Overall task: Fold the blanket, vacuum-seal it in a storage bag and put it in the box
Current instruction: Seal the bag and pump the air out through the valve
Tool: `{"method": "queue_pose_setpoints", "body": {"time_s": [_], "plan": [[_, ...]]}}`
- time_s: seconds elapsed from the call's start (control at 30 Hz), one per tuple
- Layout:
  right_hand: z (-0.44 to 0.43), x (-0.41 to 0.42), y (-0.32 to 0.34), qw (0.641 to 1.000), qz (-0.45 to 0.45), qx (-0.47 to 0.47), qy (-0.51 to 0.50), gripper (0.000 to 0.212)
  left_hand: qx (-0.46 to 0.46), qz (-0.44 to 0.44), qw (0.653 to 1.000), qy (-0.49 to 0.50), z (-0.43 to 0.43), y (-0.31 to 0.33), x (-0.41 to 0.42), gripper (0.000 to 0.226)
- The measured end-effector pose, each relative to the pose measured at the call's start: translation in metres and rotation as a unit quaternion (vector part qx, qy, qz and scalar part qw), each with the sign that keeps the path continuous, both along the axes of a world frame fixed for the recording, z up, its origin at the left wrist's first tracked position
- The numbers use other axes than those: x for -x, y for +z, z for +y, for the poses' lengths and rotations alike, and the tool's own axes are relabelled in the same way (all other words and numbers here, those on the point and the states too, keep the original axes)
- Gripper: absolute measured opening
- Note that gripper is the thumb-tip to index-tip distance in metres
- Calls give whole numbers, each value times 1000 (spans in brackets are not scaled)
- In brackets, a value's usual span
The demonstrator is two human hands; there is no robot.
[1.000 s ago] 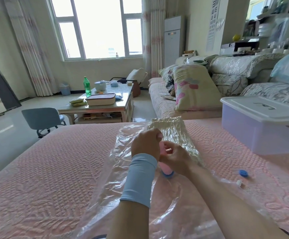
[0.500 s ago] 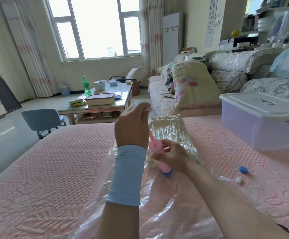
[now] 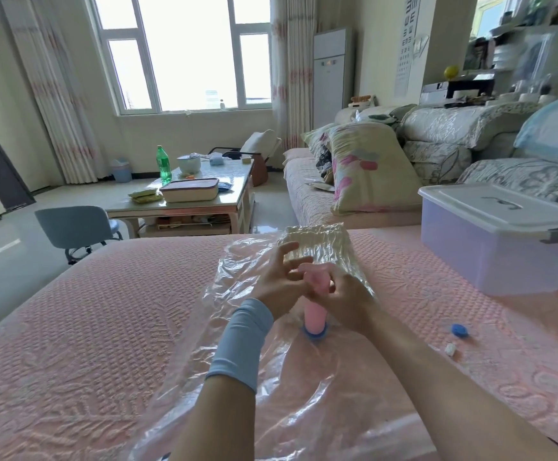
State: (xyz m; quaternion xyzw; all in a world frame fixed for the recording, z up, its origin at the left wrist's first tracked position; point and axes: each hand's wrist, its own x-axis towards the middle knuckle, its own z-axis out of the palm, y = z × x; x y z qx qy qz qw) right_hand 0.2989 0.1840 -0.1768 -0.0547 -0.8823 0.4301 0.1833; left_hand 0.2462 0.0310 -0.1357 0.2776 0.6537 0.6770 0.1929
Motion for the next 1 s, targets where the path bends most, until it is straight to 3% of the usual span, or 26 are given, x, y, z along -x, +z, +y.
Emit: {"method": "queue_pose_setpoints", "body": {"time_s": [0.1,0.23,0.37,0.6,0.73,0.87,0.93,1.0], "plan": [[4,-10,10,997,30,-33,-65,64,16,17,999,-27,3,-12,4,64],[4,-21,23,964,139,-199,-108,43,55,102,993,-6,18,-25,-4,49],[-1,-25,22,943,133,-281,-114,22,118,155,977,84,35,-32,-5,35],[0,-31,46,934,138,-317,-88,17,83,145,981,103,37,-43,2,44],[-1,-44,90,916,268,-280,-99,11,94,155,979,97,37,-45,3,52],[-2,-51,114,867,403,-269,-119,11,98,164,977,97,41,-47,-2,50],[-3,-46,106,866,401,-269,-127,12,101,162,976,100,44,-49,-3,50],[-1,-39,86,888,341,-283,-123,11,95,153,978,107,45,-52,-1,54]]}}
